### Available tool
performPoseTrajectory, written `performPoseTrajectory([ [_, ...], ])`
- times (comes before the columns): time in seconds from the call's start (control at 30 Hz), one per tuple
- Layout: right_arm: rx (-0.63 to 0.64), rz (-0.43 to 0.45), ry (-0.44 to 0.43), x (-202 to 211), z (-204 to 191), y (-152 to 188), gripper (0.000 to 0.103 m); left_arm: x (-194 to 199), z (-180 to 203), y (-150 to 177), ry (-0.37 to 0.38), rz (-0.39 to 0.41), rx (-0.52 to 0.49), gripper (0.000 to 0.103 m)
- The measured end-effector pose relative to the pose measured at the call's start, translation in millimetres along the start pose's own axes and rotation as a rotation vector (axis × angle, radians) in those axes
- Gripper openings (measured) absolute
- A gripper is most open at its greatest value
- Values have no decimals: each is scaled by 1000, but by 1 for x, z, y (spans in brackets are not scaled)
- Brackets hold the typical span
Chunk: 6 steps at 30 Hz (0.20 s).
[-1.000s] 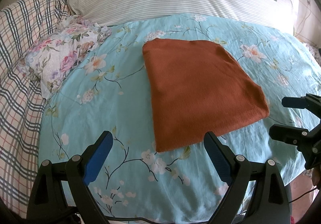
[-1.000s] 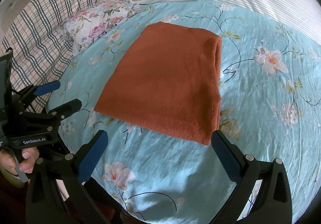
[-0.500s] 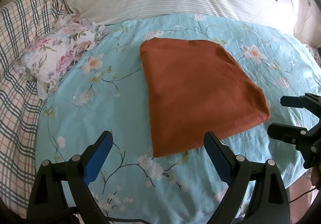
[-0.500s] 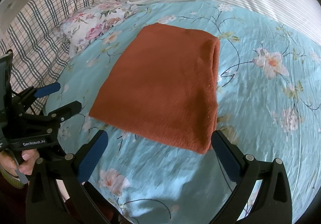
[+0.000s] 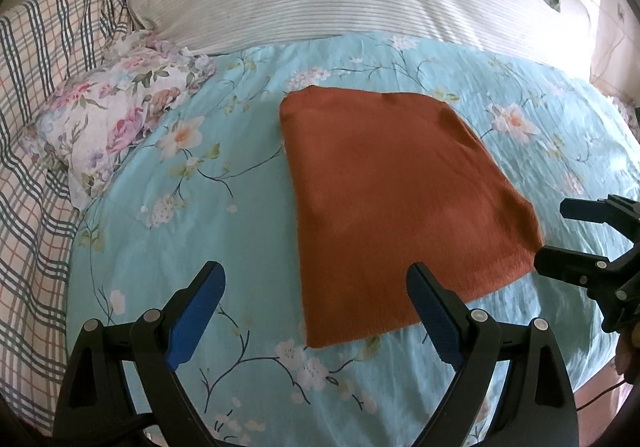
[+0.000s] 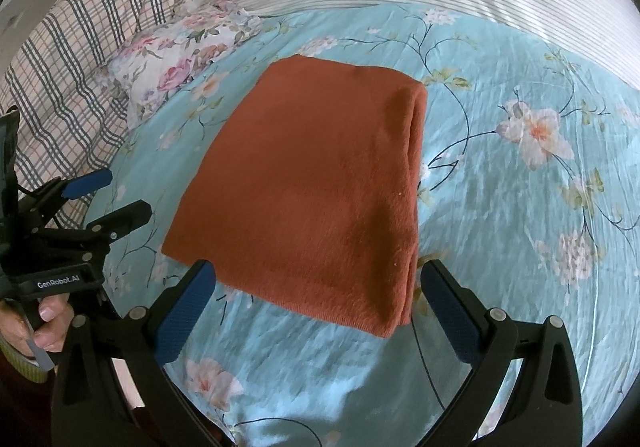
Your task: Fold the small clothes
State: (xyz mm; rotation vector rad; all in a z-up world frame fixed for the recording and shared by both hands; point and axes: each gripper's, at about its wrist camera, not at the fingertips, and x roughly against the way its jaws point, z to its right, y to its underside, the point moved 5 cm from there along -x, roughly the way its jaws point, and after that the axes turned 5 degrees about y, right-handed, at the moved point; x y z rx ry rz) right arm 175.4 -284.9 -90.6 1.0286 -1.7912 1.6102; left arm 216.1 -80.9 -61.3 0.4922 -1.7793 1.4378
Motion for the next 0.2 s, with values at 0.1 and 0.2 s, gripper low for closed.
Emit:
performPoseTrajectory([
  [0.1, -1, 1, -3, -1, 0, -1, 102, 0, 0, -1, -6, 0, 2, 93],
  [0.2, -3, -1, -4, -2, -1, -1, 102, -1, 0, 0, -15, -2, 2, 93],
])
